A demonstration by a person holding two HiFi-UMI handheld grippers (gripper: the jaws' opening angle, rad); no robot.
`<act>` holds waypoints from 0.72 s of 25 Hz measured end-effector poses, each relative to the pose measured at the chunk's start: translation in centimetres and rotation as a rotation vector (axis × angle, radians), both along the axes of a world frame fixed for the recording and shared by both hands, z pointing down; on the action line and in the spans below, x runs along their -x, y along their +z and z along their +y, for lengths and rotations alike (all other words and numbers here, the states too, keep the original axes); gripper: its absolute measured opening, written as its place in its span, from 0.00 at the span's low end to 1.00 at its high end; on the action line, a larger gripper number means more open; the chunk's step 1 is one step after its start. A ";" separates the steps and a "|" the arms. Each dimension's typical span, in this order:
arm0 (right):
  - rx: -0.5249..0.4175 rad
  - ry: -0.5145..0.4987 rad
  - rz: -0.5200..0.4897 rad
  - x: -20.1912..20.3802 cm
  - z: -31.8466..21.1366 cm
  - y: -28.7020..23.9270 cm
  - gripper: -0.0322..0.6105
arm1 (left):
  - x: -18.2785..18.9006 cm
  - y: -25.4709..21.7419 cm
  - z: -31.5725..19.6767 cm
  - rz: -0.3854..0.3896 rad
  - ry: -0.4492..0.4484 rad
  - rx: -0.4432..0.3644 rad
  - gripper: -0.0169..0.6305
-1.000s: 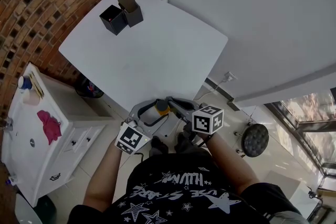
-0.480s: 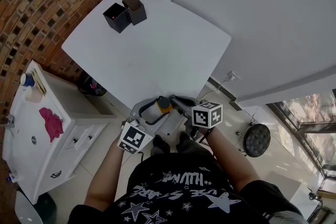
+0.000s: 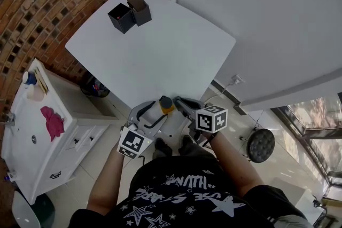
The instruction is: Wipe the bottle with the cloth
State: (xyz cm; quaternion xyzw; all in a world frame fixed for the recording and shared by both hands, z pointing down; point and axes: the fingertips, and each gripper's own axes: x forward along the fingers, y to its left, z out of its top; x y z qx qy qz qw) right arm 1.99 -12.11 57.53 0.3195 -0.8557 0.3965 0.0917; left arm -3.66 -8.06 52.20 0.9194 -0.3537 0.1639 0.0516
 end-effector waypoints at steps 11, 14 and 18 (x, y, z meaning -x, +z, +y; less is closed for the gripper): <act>-0.072 0.010 -0.011 -2.9 0.6 -2.9 0.11 | -0.9 1.8 1.7 -0.013 -0.460 0.090 0.59; -0.078 -0.011 -0.013 -3.2 1.0 -3.2 0.11 | -0.9 1.1 0.4 0.000 -0.613 0.084 0.59; -0.083 -0.039 -0.015 -3.7 1.2 -3.3 0.11 | -0.8 0.7 -1.3 -0.030 -0.753 0.053 0.59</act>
